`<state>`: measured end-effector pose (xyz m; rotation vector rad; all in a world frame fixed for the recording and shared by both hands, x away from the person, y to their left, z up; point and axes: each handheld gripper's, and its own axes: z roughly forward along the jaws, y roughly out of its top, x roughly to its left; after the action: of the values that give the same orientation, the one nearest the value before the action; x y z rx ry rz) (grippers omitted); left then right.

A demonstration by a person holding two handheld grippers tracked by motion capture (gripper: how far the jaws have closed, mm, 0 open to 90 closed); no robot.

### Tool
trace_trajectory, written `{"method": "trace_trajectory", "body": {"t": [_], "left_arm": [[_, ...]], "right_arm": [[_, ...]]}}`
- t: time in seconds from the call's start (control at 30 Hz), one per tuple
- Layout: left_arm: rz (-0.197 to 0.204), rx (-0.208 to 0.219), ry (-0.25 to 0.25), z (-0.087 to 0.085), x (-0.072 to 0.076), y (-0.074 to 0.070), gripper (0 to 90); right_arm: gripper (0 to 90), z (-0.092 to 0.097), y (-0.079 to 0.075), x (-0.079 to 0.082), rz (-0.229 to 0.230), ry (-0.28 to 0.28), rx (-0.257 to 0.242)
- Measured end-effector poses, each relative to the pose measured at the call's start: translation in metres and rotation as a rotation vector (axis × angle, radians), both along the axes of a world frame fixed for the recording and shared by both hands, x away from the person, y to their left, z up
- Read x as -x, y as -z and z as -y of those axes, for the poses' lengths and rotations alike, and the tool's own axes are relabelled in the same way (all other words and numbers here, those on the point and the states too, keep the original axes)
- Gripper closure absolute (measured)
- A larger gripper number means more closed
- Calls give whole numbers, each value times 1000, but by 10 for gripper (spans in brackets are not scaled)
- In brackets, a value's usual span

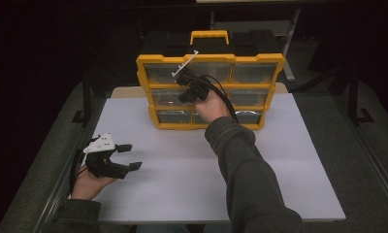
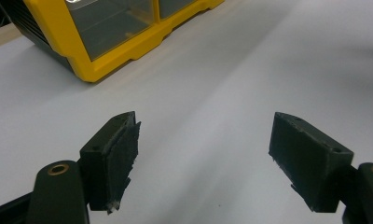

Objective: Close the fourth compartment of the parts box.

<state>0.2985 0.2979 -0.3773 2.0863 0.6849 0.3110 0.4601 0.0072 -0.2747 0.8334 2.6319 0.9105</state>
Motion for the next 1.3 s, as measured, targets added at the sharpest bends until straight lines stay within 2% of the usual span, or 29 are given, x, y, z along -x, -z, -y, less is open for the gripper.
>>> {"method": "trace_trajectory", "body": {"t": [0.03,0.33,0.4,0.6,0.63,0.67,0.73,0.83,1.03,1.17,1.3], "left_arm": [[0,-2,2,0,0,0,236],[-1,-7,3,1,0,-1,236],[-3,-9,4,1,0,0,236],[3,-20,12,2,1,-1,236],[5,-23,15,1,1,-1,236],[1,-5,9,2,2,-1,236],[0,1,7,3,2,0,235],[0,-24,17,3,2,-1,234],[0,-8,10,4,3,-1,234],[2,-7,9,5,4,-2,234],[3,-5,11,7,4,-1,234]], "right_arm": [[892,-1,1,-1,31,-3,14],[891,1,4,-2,48,-7,-1],[846,4,5,0,38,-17,-47],[809,10,9,7,19,-35,-69],[802,12,9,8,13,-33,-84],[792,14,9,10,0,-35,-99],[784,17,10,11,-4,-37,-108],[764,28,13,16,-27,-43,-159],[727,43,15,20,-40,-42,-184],[666,59,20,22,-46,-23,-218],[624,66,23,25,-49,-18,-223]]}}
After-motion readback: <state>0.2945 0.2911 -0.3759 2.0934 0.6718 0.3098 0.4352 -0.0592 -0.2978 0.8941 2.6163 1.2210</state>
